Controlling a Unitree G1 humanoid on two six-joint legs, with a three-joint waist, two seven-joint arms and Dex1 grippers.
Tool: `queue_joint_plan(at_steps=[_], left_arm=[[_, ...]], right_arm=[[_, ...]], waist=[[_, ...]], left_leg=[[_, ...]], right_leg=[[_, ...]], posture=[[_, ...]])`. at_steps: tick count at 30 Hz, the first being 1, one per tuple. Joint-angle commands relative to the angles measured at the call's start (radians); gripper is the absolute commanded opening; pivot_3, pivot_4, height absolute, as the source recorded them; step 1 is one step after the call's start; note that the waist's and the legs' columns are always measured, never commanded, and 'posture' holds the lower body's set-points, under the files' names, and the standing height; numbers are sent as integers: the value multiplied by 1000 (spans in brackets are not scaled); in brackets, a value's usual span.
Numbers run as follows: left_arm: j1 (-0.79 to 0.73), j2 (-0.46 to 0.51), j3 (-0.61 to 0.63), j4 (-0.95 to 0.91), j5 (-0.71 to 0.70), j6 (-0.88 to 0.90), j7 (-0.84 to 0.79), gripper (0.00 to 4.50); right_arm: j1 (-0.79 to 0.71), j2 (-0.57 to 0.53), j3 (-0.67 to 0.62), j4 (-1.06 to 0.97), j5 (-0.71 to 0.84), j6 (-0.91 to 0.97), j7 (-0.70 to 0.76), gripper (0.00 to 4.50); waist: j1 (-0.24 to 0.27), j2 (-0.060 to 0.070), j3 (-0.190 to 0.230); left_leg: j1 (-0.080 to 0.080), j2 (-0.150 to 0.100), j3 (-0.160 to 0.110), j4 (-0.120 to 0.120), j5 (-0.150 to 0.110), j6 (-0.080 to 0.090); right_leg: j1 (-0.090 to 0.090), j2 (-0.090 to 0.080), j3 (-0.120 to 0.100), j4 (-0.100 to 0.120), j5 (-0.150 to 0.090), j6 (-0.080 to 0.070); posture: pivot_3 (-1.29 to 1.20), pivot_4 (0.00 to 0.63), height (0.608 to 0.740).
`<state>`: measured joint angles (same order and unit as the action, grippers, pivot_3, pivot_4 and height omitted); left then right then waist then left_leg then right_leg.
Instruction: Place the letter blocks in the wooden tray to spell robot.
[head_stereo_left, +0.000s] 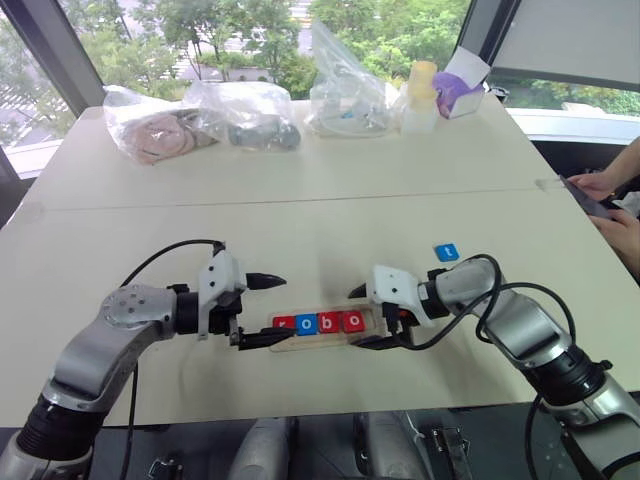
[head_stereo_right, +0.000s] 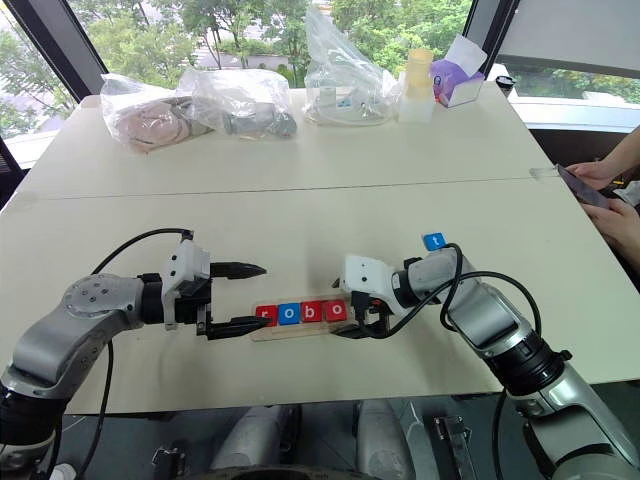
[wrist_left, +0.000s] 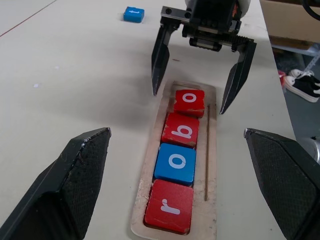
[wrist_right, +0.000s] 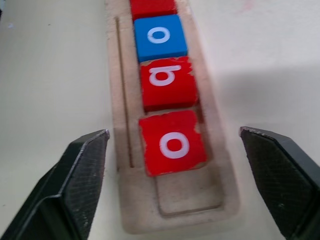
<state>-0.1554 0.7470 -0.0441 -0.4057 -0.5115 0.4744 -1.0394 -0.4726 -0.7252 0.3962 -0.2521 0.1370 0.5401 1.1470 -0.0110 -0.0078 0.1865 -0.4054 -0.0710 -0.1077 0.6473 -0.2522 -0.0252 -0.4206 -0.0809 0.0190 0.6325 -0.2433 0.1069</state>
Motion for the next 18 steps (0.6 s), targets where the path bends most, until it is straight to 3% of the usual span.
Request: queue_joint_plan(at_steps=[1, 18], left_arm=[[-2, 3, 19, -25, -10, -12, -2, 4500], [-17, -6, 7, -18, -8, -10, -3, 4500]], right_arm=[[-16, -13, -42, -35, 11, 1, -5, 4416], [-24, -1, -76, -30, 20, 2, -54, 4416]], waist=[[0, 0, 0], [0, 0, 0]], left_leg=[[0, 0, 0, 0, 0, 0], [0, 0, 0, 0, 0, 0]], right_leg=[[0, 0, 0, 0, 0, 0], [0, 0, 0, 0, 0, 0]], posture=[[0, 150, 740], [0, 150, 740]])
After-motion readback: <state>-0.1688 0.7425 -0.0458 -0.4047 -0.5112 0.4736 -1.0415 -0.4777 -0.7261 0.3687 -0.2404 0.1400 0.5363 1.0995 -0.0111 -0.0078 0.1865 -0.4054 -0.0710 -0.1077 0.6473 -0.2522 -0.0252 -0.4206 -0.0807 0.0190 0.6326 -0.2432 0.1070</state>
